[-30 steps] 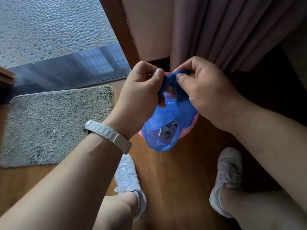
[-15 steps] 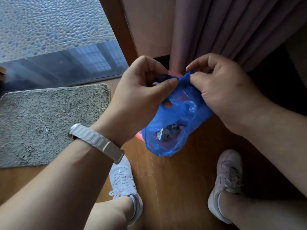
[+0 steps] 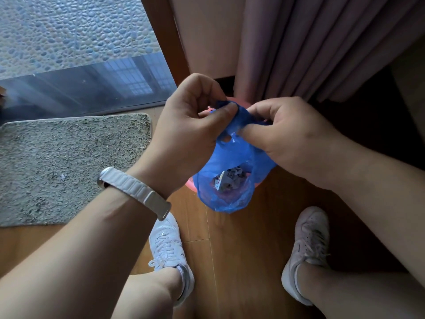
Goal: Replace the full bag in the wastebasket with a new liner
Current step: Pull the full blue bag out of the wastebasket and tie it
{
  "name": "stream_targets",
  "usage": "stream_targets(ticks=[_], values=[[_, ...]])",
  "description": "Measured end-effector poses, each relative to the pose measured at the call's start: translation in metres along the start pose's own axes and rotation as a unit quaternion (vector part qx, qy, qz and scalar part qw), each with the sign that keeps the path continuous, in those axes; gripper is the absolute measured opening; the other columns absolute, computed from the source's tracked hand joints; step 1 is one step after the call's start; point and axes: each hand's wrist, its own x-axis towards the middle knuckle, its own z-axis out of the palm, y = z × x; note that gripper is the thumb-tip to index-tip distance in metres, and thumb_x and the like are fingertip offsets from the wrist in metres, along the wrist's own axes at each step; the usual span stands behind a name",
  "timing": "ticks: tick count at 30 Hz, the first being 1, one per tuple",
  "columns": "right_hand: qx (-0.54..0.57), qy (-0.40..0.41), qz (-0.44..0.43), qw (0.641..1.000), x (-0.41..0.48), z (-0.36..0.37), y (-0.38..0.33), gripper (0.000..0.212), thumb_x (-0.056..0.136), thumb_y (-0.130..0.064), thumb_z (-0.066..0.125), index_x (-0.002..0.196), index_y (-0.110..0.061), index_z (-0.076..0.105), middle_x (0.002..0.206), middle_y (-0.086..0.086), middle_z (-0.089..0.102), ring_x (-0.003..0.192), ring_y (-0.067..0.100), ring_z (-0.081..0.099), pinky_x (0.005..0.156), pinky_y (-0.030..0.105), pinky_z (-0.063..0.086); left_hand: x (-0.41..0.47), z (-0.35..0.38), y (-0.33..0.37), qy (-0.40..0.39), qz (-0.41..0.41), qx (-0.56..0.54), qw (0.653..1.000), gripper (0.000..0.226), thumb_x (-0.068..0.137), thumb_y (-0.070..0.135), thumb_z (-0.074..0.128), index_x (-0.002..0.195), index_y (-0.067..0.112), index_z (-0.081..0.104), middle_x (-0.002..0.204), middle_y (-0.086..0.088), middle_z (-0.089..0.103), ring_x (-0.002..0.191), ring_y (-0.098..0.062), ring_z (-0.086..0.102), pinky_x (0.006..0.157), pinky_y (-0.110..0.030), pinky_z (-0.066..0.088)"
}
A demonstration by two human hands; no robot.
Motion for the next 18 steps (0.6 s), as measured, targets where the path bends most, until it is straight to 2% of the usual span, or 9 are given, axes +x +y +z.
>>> stream_targets(ticks=[2, 5, 7, 10, 12, 14, 16, 18], values=[[0.019, -0.011, 0.024, 0.999, 0.001, -0.002, 0.0, 0.015, 0.088, -0.01, 0.062, 0.083, -0.019, 0.073, 0.074, -0.001, 0.072, 0.075, 0.012, 0.069, 0.073, 0.034, 0.056, 0.0, 0.001, -0.002, 0.007, 0.005, 0.002, 1.0, 0.016, 0.081, 0.006, 0.063, 0.079, 0.014, 0.049, 0.078, -0.006, 0.055, 0.06, -0.02, 0.056, 0.054, -0.032, 0.05], [0.064, -0.024, 0.03, 0.997, 0.001, -0.001, 0.0, 0.011, 0.083, -0.012, 0.068, 0.09, -0.02, 0.07, 0.087, 0.005, 0.075, 0.089, 0.02, 0.071, 0.088, 0.044, 0.056, 0.002, 0.001, -0.005, 0.023, 0.002, 0.008, 1.0, 0.017, 0.08, 0.008, 0.063, 0.078, 0.016, 0.048, 0.08, -0.009, 0.055, 0.061, -0.02, 0.054, 0.054, -0.03, 0.048], [0.107, -0.02, 0.024, 0.994, 0.001, -0.001, 0.0, 0.026, 0.074, -0.009, 0.07, 0.098, -0.02, 0.063, 0.093, 0.01, 0.074, 0.092, 0.023, 0.07, 0.091, 0.046, 0.054, 0.004, -0.001, -0.007, 0.032, -0.01, 0.001, 0.999, 0.016, 0.079, 0.01, 0.063, 0.078, 0.016, 0.048, 0.084, -0.015, 0.055, 0.064, -0.023, 0.054, 0.055, -0.03, 0.048], [0.104, -0.044, 0.0, 0.994, 0.001, -0.002, 0.0, 0.041, 0.068, -0.007, 0.066, 0.103, -0.026, 0.058, 0.094, 0.013, 0.07, 0.094, 0.025, 0.068, 0.088, 0.047, 0.055, 0.005, -0.003, -0.01, 0.05, -0.019, 0.005, 0.999, 0.015, 0.08, 0.011, 0.063, 0.078, 0.017, 0.049, 0.076, -0.006, 0.055, 0.065, -0.019, 0.055, 0.055, -0.029, 0.049], [0.088, -0.046, -0.017, 0.995, 0.001, 0.0, 0.001, 0.042, 0.074, 0.003, 0.067, 0.104, -0.025, 0.058, 0.089, 0.012, 0.068, 0.091, 0.024, 0.068, 0.083, 0.042, 0.057, 0.005, -0.001, -0.01, 0.053, -0.017, 0.009, 0.998, 0.015, 0.081, 0.009, 0.064, 0.078, 0.015, 0.05, 0.072, 0.001, 0.055, 0.063, -0.013, 0.056, 0.055, -0.026, 0.048], [0.087, -0.024, -0.039, 0.995, 0.002, 0.004, 0.002, 0.039, 0.078, 0.008, 0.068, 0.101, -0.022, 0.059, 0.081, 0.004, 0.065, 0.081, 0.012, 0.067, 0.074, 0.025, 0.057, 0.004, 0.001, -0.011, 0.055, -0.025, 0.013, 0.998, 0.015, 0.08, 0.01, 0.065, 0.079, 0.014, 0.051, 0.071, 0.002, 0.057, 0.063, -0.011, 0.058, 0.057, -0.027, 0.049], [0.093, -0.001, -0.046, 0.995, 0.002, 0.006, 0.001, 0.032, 0.08, 0.005, 0.068, 0.097, -0.021, 0.061, 0.077, -0.001, 0.063, 0.075, 0.004, 0.064, 0.068, 0.015, 0.053, 0.005, 0.002, -0.012, 0.058, -0.034, 0.023, 0.997, 0.014, 0.077, 0.014, 0.066, 0.08, 0.016, 0.053, 0.074, -0.001, 0.058, 0.065, -0.014, 0.057, 0.06, -0.033, 0.05], [0.106, 0.01, -0.049, 0.993, 0.004, 0.007, 0.002, 0.023, 0.083, 0.001, 0.068, 0.094, -0.019, 0.064, 0.08, 0.004, 0.064, 0.076, 0.008, 0.065, 0.067, 0.015, 0.053, 0.006, 0.001, -0.014, 0.06, -0.043, 0.022, 0.997, 0.015, 0.074, 0.016, 0.067, 0.084, 0.017, 0.055, 0.08, -0.006, 0.06, 0.071, -0.021, 0.058, 0.066, -0.044, 0.052]])
